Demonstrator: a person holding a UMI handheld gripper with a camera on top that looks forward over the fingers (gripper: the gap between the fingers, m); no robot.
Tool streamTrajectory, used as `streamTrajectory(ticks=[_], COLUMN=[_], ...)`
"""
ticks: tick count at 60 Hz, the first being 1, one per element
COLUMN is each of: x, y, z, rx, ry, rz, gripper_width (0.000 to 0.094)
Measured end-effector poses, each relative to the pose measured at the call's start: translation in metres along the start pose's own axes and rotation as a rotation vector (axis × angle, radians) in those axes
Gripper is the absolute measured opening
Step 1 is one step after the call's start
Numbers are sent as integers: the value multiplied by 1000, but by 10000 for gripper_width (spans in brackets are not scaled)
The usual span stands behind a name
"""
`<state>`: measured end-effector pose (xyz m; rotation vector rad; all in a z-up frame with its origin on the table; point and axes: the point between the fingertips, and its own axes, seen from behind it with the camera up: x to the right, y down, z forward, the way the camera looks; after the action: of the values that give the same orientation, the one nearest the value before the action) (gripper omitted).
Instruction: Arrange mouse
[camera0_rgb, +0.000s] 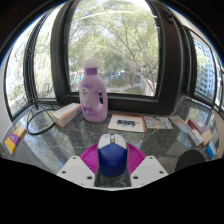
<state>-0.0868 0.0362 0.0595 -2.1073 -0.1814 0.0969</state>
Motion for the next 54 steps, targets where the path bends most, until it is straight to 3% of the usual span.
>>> streamTrajectory(ticks=[10,14,17,21,27,28,39,46,54], x=[47,100,140,196,262,269,303,307,310], y=[-141,-170,-173,-154,-73,-44,67,110,126], z=[-109,-149,-162,-165,-134,-137,-84,-70,-70], rx=[288,371,386,354,207,188,-48,-110,-138], ry=[-63,-35,4,63,130,138,147,141,150], rz=[41,68,77,85,97,94,123,118,117], gripper_width=[346,344,345,345,344,344,377,423,515])
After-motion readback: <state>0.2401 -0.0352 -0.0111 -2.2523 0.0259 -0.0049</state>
